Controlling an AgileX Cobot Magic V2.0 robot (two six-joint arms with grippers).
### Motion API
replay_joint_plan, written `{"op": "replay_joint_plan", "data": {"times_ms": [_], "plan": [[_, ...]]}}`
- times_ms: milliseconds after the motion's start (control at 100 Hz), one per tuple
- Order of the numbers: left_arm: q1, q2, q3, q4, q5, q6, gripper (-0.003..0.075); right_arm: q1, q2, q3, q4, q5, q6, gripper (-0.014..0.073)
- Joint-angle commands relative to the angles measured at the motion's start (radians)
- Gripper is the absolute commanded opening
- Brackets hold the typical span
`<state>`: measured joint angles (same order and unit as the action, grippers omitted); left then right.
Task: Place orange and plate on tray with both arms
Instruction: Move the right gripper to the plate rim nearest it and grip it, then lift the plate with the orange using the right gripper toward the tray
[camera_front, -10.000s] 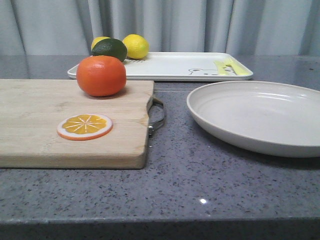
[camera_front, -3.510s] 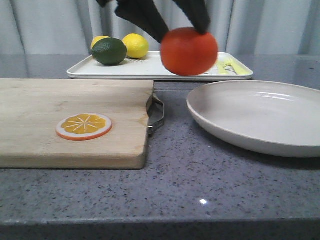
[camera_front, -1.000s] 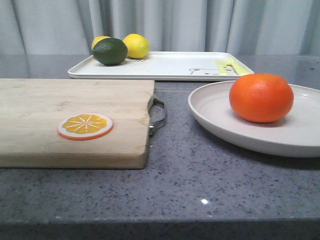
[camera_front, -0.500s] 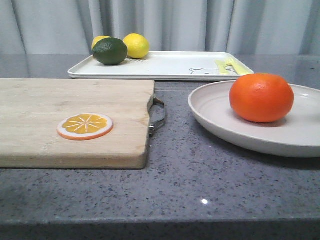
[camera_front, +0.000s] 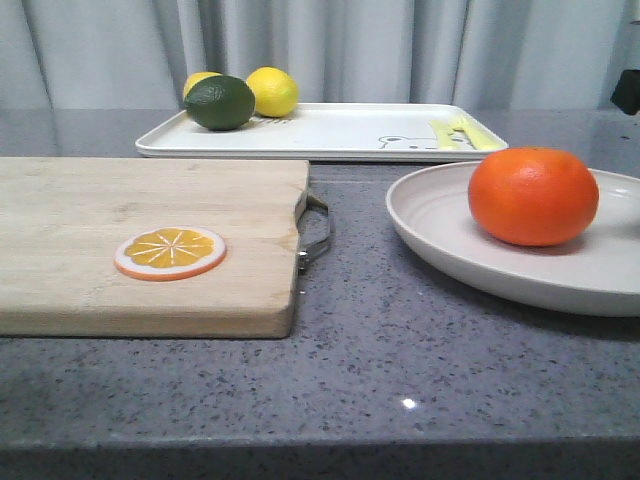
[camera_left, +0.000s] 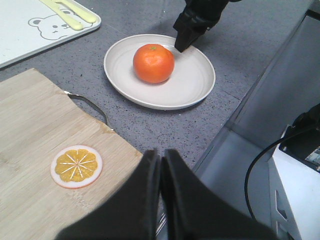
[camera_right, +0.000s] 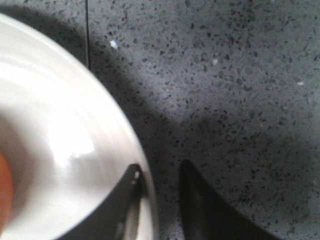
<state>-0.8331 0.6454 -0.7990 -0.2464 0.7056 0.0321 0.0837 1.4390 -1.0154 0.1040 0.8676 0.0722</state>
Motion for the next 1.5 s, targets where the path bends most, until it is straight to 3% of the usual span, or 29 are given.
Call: {"op": "replay_joint_plan", "data": {"times_ms": [0,140,410,820,1020,1490], "plan": [[0.001,-0.001,-0.025,-0.012,-0.081,-0.007,-0.0020,-0.001,-0.025,-0.031,-0.009,-0.023,-0.013,0.0076],[0.001,-0.001,-0.025,-0.012,-0.081,-0.007,-0.0020,-0.001,-0.025,-0.031,-0.009,-0.021,-0.013,-0.0074],[0.001,-0.001,-0.025,-0.012,-0.081,-0.007,-0.0020,-0.005,-0.025,-0.035,0.038,-0.013,-0.013,-0.0067],[0.001,-0.001,-0.025,-0.013,-0.081,-0.007,-0.0020,-0.005,-0.059,-0.102,0.335,-0.082,-0.101,-0.0067],[0.001,-0.001,-0.025,-0.015,-0.081,-0.007,-0.0020,-0.005,0.006,-0.277,0.359,-0.060,-0.115,-0.0067],[0.001,-0.001,-0.025,-0.017,-0.081,-0.007,-0.0020,0.048,0.436,-0.888,0.367,0.078,-0.107,-0.0067]]}}
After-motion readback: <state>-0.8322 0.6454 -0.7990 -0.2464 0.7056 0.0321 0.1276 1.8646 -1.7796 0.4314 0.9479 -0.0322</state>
